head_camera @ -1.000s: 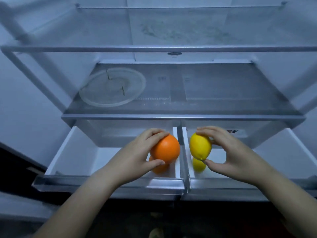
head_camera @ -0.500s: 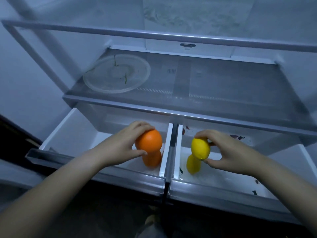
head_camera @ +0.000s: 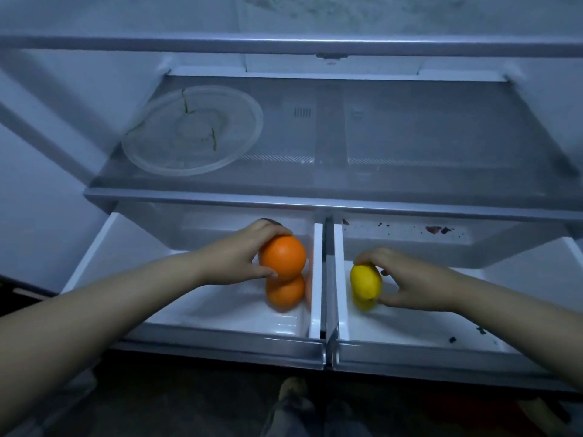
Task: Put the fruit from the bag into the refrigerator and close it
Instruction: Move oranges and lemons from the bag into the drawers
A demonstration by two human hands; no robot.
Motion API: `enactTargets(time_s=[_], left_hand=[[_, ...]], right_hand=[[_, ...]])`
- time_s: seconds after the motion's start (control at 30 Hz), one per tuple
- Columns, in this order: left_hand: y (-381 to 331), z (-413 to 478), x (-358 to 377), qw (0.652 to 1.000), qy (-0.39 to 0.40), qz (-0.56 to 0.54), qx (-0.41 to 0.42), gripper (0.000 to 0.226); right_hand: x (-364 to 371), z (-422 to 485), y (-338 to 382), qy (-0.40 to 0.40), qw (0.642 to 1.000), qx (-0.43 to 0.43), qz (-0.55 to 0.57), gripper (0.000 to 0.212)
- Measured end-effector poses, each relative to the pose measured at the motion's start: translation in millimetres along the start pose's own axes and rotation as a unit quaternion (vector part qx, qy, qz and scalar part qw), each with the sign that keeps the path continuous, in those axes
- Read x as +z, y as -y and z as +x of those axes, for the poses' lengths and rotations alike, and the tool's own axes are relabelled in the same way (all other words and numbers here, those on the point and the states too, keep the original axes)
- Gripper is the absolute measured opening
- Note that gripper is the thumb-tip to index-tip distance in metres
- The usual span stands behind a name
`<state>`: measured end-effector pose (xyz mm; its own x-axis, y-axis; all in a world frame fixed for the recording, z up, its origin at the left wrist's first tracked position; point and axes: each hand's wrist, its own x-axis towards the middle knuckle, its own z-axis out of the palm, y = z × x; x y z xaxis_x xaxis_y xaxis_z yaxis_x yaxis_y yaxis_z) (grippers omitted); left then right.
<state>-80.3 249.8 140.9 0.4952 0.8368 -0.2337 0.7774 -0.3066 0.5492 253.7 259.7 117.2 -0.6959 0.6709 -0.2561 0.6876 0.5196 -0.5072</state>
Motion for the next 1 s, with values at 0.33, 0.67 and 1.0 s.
enactTargets(time_s=[0.33, 0.67, 1.0], left_hand=[[14, 4, 16, 0.998, 0.062, -0.019, -0.006, 0.069], [16, 3, 25, 0.997, 0.079, -0.005, -0.021, 0.071], [16, 7, 35, 0.996, 0.088, 0.019, -0.023, 0.073]], right_hand=[[15, 18, 6, 0.02, 0.998, 0.05, -0.018, 0.062], [9, 20, 9, 0.039, 0.995, 0.076, -0.057, 0.063], [14, 19, 6, 0.02, 0.993, 0.085, -0.085, 0.063]])
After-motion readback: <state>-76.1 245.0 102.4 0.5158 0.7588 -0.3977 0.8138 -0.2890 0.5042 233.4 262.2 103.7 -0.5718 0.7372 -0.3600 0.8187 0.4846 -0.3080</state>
